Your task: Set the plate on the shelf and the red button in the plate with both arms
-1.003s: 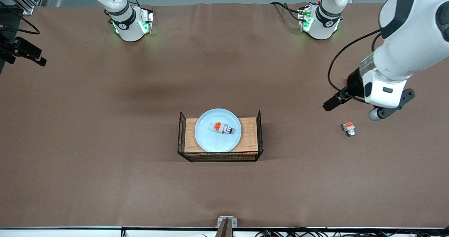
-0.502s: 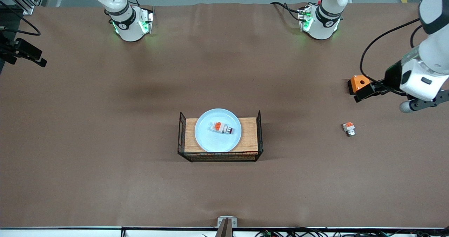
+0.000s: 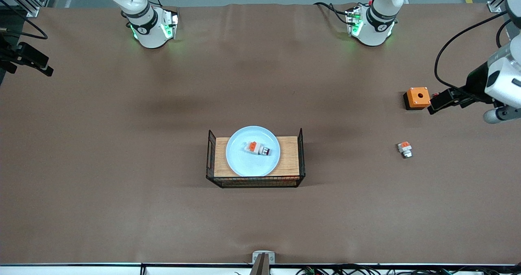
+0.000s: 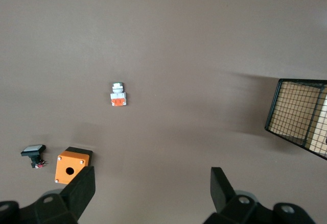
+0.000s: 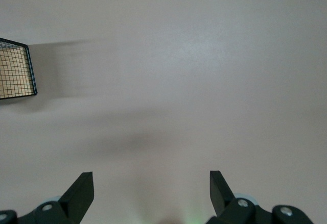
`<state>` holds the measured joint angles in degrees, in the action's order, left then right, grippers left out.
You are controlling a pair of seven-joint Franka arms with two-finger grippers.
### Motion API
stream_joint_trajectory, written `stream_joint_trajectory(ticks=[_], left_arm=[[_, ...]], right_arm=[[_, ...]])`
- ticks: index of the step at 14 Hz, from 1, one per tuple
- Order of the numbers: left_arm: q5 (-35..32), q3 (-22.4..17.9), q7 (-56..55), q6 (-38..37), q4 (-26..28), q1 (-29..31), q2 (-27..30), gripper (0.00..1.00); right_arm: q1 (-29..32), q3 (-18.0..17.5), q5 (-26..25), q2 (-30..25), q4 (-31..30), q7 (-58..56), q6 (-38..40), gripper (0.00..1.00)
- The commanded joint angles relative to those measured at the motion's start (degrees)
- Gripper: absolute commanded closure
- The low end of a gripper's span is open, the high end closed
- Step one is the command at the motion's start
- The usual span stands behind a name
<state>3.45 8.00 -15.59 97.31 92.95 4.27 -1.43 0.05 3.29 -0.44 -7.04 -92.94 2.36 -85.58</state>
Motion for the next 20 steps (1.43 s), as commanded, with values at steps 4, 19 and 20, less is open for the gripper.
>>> stream_joint_trajectory(ticks=[4, 19, 20], left_arm=[[-1.1, 0.3, 4.0, -1.3, -3.1, 1.0, 1.8, 0.01], [-4.7, 3.1, 4.3, -1.4, -5.9, -0.4, -0.9, 0.01], [-4.7, 3.0, 4.9, -1.4, -5.9, -0.1, -0.9, 0.01]], right_arm=[[0.5, -0.4, -0.4, -1.7, -2.0, -2.0, -1.0, 0.00], [0.8, -0.1, -0.1, -1.7, -2.1, -3.9, -0.9, 0.00], [0.8, -0.1, -0.1, -1.7, -2.0, -3.9, -0.9, 0.00]])
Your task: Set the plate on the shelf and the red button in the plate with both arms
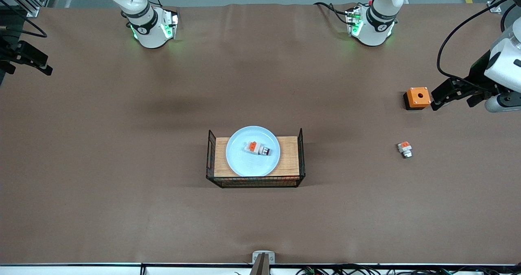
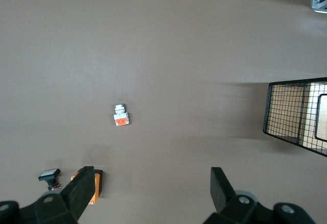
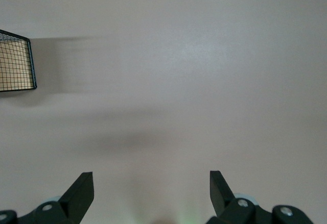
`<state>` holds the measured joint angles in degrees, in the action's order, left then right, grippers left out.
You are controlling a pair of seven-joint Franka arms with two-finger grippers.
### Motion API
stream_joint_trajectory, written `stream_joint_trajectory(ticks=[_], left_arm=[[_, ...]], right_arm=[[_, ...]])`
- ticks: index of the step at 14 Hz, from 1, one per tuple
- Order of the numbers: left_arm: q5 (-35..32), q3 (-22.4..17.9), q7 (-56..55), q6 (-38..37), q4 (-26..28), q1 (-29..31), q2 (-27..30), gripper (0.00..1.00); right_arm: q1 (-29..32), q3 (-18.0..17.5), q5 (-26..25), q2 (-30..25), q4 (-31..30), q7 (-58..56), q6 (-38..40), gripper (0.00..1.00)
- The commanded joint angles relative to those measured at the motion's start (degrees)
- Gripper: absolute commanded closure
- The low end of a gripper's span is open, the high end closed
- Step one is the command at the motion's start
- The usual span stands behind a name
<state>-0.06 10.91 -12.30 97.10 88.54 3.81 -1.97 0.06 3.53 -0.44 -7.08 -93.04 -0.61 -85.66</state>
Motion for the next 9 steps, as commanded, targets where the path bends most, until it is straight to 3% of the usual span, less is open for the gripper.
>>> stream_joint_trajectory(ticks=[1, 9], left_arm=[[-0.8, -0.2, 3.3, -1.2, -1.5, 0.7, -0.3, 0.01], [-0.5, -0.5, 6.4, -1.2, -1.5, 0.8, -0.3, 0.01]], right_arm=[[0.8, -0.4, -0.1, -1.7, -1.9, -1.0, -0.8, 0.00], [0.7, -0.5, -0.1, -1.7, -1.9, -1.1, -0.9, 0.00]])
